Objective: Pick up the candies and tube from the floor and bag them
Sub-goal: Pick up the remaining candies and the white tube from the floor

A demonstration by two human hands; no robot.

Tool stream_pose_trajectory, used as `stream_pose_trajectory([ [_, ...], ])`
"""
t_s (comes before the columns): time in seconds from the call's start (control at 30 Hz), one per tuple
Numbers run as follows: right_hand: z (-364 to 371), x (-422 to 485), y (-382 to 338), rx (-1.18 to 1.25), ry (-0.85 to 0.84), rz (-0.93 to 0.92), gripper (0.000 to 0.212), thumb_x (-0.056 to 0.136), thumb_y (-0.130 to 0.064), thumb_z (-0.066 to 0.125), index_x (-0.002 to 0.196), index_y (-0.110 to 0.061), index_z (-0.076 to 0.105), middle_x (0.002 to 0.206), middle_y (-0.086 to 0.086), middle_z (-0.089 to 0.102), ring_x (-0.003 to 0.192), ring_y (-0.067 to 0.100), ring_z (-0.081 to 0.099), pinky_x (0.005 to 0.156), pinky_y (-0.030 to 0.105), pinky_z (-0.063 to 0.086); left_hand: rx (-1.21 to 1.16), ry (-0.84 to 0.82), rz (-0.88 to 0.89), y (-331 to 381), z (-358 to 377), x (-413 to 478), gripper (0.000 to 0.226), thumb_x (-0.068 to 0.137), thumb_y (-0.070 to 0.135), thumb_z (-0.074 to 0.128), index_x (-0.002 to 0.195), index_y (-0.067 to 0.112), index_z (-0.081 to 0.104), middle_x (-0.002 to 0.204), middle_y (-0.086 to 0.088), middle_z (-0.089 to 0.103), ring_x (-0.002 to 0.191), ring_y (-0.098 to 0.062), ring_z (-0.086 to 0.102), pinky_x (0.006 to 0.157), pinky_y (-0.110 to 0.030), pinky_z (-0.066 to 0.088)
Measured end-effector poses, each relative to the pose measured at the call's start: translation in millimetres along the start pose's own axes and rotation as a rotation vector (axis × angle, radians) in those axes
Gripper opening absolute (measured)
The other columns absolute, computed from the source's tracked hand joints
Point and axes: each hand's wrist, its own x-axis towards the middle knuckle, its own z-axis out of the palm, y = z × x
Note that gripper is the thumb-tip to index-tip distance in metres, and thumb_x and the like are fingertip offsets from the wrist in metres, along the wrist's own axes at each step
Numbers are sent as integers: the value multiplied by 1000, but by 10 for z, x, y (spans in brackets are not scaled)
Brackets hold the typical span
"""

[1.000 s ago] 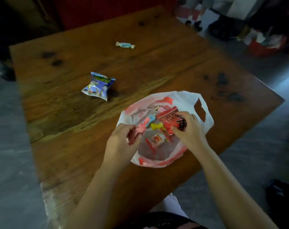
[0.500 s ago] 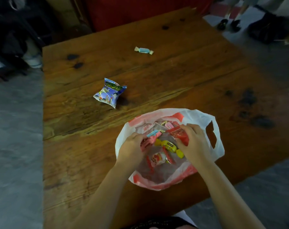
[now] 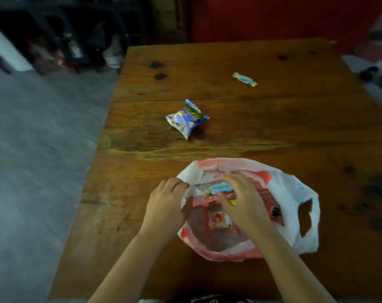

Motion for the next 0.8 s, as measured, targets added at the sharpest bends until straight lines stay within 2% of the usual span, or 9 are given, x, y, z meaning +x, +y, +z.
stream_pose_trajectory([
  [0.07, 82, 73, -175, -41, -65, -101, 41, 88, -29, 51, 128, -19, 44, 136, 1, 45, 127, 16, 35, 106, 30, 27, 62, 29, -97, -167, -95, -213, 26, 76, 24, 63, 97, 10, 66, 98, -8, 65, 85, -30, 60, 67, -41, 50],
  [0.13, 191, 145, -384, -54, -119, -212, 39, 89, -28, 51, 127, -20, 46, 136, 1, 46, 126, 15, 36, 105, 28, 26, 92, 33, -241, -360, -194, -461, 25, 78, 26, 61, 98, 11, 65, 101, -8, 64, 88, -31, 59, 70, -42, 49],
  [0.2, 327, 198, -618, -61, -175, -322, 39, 89, -27, 50, 127, -19, 47, 135, 1, 47, 126, 15, 37, 103, 27, 27, 109, 79, -403, -540, -314, -740, 34, 79, 35, 49, 99, 12, 64, 103, -8, 63, 90, -32, 58, 72, -43, 48],
  [0.27, 511, 221, -908, -76, -239, -439, 39, 89, -28, 50, 127, -19, 47, 135, 1, 47, 126, 15, 37, 101, 25, 28, 86, 191, -576, -734, -452, -1067, 41, 76, 37, 41, 95, 10, 65, 98, -11, 65, 84, -36, 58, 71, -46, 49],
  [0.37, 801, 192, -1307, -78, -302, -585, 40, 89, -29, 51, 127, -19, 47, 134, 2, 48, 125, 16, 38, 97, 23, 26, 81, 347, -763, -997, -629, -1551, 41, 73, 33, 42, 89, 5, 67, 90, -15, 66, 78, -37, 59, 69, -45, 49],
  [0.5, 1224, 65, -1778, -94, -391, -722, 38, 89, -30, 50, 125, -18, 49, 132, 3, 51, 124, 18, 41, 97, 25, 29, 128, 446, -945, -1274, -800, -2154, 41, 76, 32, 42, 90, 3, 67, 90, -14, 67, 81, -36, 60, 69, -42, 48],
  [0.63, 1700, -179, -2297, -108, -454, -839, 39, 79, -33, 48, 108, -12, 62, 112, 9, 65, 106, 27, 58, 93, 33, 42, 164, 511, -1063, -1473, -911, -2720, 40, 76, 31, 42, 89, 1, 67, 90, -16, 67, 80, -37, 62, 67, -42, 50],
  [0.8, 2297, -589, -3038, -110, -535, -947, 37, 72, -33, 50, 98, -11, 65, 101, 10, 69, 92, 29, 64, 81, 37, 52, 125, 550, -1214, -1844, -1094, -3395, 39, 73, 31, 42, 86, 3, 67, 89, -14, 68, 79, -35, 63, 66, -42, 50],
])
